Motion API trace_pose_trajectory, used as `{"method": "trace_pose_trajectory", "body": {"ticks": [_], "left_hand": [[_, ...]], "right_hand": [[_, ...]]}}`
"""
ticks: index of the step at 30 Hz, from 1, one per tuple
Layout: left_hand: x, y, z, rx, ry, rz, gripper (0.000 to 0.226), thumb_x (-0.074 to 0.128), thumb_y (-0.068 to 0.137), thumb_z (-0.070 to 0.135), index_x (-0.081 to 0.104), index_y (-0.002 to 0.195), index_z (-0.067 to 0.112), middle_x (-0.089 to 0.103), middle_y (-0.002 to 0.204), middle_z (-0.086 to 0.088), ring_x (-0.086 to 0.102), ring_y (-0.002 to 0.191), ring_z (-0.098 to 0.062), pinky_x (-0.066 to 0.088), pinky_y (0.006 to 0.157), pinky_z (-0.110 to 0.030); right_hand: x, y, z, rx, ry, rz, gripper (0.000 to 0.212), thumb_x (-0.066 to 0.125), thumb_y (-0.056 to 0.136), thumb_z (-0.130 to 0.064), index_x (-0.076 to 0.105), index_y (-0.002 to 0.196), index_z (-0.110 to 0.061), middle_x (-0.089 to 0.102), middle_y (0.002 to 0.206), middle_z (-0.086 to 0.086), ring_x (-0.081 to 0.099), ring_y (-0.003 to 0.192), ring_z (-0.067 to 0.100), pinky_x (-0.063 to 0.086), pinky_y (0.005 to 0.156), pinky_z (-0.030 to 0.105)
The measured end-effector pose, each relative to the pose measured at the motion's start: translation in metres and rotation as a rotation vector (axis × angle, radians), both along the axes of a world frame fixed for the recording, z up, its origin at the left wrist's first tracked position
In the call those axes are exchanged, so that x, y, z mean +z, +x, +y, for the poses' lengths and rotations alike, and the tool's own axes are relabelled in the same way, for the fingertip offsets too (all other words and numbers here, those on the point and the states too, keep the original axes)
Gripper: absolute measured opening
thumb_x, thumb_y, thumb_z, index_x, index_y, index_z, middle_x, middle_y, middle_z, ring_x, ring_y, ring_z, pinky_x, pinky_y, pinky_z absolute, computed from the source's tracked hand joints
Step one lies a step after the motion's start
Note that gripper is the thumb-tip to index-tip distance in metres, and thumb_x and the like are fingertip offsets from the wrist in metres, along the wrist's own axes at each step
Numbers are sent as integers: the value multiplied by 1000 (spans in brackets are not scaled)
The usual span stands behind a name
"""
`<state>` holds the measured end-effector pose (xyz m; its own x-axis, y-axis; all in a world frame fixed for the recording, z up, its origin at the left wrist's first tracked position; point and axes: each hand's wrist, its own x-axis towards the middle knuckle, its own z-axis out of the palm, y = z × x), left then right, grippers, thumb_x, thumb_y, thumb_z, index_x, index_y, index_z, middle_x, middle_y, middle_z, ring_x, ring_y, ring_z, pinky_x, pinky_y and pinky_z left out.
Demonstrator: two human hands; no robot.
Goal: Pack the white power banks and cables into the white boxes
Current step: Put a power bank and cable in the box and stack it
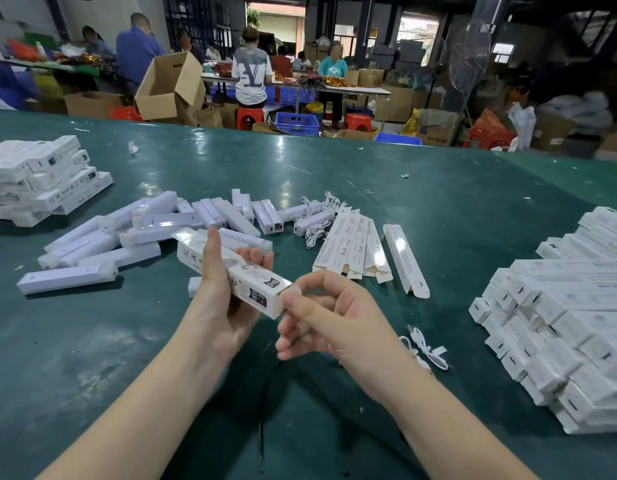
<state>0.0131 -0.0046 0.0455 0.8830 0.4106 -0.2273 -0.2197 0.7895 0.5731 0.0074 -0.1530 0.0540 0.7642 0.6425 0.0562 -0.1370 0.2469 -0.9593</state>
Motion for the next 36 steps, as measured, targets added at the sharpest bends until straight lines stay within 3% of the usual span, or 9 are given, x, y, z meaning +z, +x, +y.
{"method": "trace_pose_trajectory", "body": {"ticks": [3, 7, 12, 15, 19, 22, 25, 31, 36], "left_hand": [[-2, -1, -2, -4, 15, -4, 46, 60, 80, 61, 57, 82, 15, 64, 57, 7, 69, 57, -7, 55, 52, -20], [-4, -3, -5, -17, -14, 12, 44, 64, 80, 58, 59, 82, 14, 66, 60, 6, 70, 59, -7, 54, 50, -20], [-4, -2, -5, -27, -82, -6, 38, 66, 83, 53, 58, 78, 17, 63, 58, 8, 67, 56, -7, 55, 52, -21], [-4, -2, -5, -34, -130, -20, 33, 66, 84, 51, 59, 82, 20, 60, 57, 9, 65, 53, -6, 60, 66, -25], [-4, -3, -3, -64, -341, -47, 32, 71, 83, 44, 60, 78, 15, 57, 60, 6, 58, 46, -7, 52, 48, -19], [-4, -5, -2, -82, -418, -34, 35, 73, 82, 43, 57, 79, 12, 53, 63, 5, 55, 45, -7, 50, 45, -18], [-7, -5, -2, -35, -379, -12, 34, 69, 85, 39, 50, 83, 12, 48, 67, 3, 52, 46, -9, 49, 51, -17], [-10, -5, -1, -59, -322, 1, 38, 69, 81, 40, 49, 89, 8, 47, 70, 2, 50, 48, -7, 42, 59, -14], [-8, -6, 0, -103, -274, 39, 43, 69, 81, 45, 48, 87, 7, 46, 57, 5, 49, 41, -3, 45, 39, -18]], "right_hand": [[-1, 1, -1, -9, -30, 64, 27, 70, 87, -3, 47, 99, -10, 60, 59, 6, 61, 50, 19, 53, 51, 28], [-3, 2, -2, 71, -72, 198, 35, 71, 73, -8, 51, 101, -12, 53, 54, 3, 59, 50, 17, 52, 50, 26], [-5, 3, -2, 86, -88, 208, 32, 68, 74, -6, 56, 102, -12, 51, 53, 2, 59, 51, 16, 52, 52, 25], [-6, 2, 0, 99, -112, 180, 30, 68, 71, -8, 58, 98, -15, 49, 53, 1, 59, 51, 16, 52, 52, 25], [-6, 0, 1, 94, -149, 138, 30, 67, 68, -11, 58, 96, -17, 47, 51, 0, 58, 50, 17, 52, 53, 25], [-6, -1, 2, 65, -202, 83, 30, 65, 65, -13, 59, 94, -20, 45, 50, 0, 55, 48, 18, 47, 49, 23], [-8, -2, 3, 29, -270, 8, 29, 62, 63, -17, 61, 92, -24, 43, 50, -2, 47, 43, 16, 33, 49, 21], [-11, -4, 5, -7, -308, -114, 26, 63, 77, -5, 60, 97, -22, 42, 48, -4, 40, 41, 14, 35, 48, 20], [-16, -7, 4, 12, -332, -296, 30, 65, 87, -12, 56, 109, -30, 50, 51, -8, 50, 47, 13, 40, 51, 15]]}}
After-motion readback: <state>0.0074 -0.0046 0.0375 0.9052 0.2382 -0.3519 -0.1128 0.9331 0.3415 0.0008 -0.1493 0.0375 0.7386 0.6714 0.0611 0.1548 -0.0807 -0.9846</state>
